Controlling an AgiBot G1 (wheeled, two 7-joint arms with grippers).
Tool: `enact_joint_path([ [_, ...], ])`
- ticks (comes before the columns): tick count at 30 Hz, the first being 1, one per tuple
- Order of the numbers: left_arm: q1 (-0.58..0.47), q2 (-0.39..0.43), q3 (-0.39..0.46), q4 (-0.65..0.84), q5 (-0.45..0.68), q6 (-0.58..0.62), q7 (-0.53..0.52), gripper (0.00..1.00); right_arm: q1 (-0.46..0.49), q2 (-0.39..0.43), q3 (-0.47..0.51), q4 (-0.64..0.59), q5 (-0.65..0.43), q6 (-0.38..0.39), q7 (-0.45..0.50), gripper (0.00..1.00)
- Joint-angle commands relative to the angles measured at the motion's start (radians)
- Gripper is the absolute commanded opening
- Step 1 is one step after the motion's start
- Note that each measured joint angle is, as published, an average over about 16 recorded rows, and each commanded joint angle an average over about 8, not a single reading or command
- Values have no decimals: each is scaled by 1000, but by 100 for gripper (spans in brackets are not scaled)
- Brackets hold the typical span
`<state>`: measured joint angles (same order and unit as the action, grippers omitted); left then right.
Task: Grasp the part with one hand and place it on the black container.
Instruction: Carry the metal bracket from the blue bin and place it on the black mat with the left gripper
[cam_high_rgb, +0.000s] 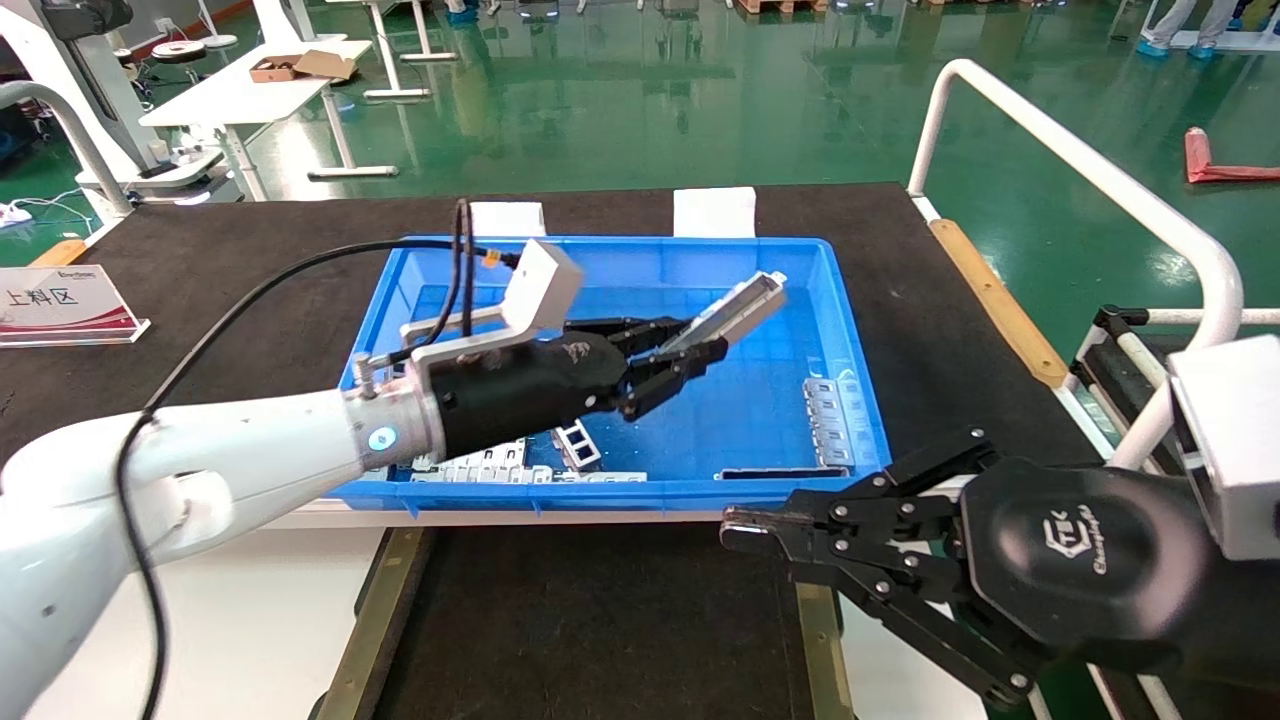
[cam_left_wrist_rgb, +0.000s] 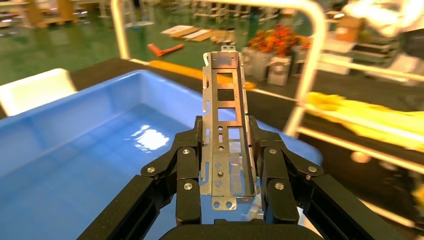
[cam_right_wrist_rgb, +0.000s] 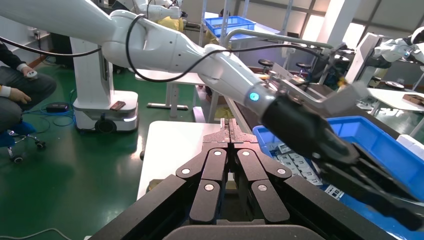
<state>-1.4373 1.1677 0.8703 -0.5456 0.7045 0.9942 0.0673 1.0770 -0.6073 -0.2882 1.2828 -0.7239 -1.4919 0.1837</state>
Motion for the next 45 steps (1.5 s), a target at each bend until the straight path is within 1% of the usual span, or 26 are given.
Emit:
enact_joint_path([
  [1,13,-29,-2,-37,-10,39,-11,0,0,0,0,0,0,0,0,0],
  [5,78,-106,4,-190,-16,46,-46,0,0,0,0,0,0,0,0,0],
  [9,157,-186,10,-365,-15,2,-78,0,0,0,-1,0,0,0,0,0],
  [15,292,-289,29,-604,6,-134,-115,0,0,0,-1,0,1,0,-1,0],
  [21,431,-343,66,-742,20,-296,-179,0,0,1,-1,0,1,1,-1,0],
  [26,515,-339,101,-771,26,-418,-232,0,0,1,-2,0,1,1,-1,0],
  [32,578,-299,135,-750,38,-577,-279,0,0,1,-2,0,1,1,-1,0],
  [39,615,-225,151,-693,21,-759,-340,0,1,1,-3,0,2,1,-1,0],
  [45,619,-147,156,-619,-10,-874,-390,0,1,1,-3,0,2,1,-1,0],
])
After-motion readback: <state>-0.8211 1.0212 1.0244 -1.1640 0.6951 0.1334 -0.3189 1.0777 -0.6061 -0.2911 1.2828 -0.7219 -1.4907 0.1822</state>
